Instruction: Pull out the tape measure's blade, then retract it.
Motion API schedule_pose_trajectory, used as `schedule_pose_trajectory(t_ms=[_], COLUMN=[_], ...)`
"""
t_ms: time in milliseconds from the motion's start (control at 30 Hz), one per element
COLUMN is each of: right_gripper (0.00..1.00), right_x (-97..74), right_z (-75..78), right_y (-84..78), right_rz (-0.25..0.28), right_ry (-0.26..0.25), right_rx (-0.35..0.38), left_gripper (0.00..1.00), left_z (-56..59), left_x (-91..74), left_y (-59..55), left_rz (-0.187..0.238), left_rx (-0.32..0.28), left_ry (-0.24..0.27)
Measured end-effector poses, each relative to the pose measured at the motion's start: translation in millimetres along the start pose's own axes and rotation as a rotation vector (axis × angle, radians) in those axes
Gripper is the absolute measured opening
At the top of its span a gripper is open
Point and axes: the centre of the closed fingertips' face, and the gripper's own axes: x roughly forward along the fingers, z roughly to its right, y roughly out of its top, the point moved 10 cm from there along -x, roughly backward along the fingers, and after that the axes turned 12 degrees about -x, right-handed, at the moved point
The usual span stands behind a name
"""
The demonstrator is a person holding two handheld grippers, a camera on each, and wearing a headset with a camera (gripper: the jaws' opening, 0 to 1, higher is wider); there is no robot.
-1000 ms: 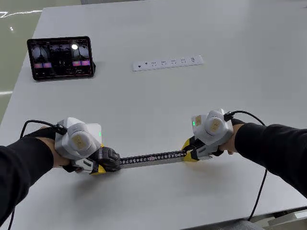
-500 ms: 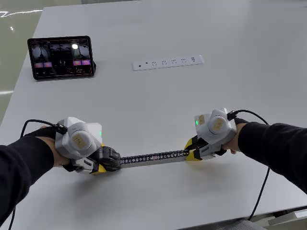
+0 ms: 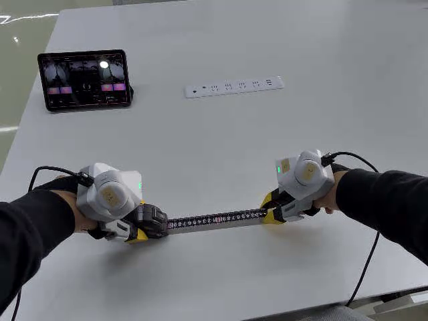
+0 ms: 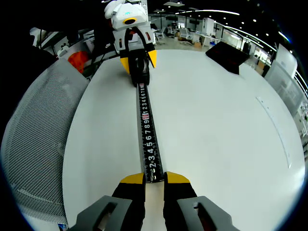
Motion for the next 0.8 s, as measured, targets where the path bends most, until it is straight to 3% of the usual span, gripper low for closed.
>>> schedule_pose_trajectory(t_ms=[800], right_gripper=[0.1], right_x=[-7.5], right_z=[1.4], right_y=[-9.7], right_rz=[-0.022], right_ry=[-0.003], right_rx=[-0.01], left_gripper=[0.33], left_z=[-0.5], left_x=[-0.2], left_y=[0.2], left_rz=[0.0], left_rx=[-0.001], left_ry=[0.001])
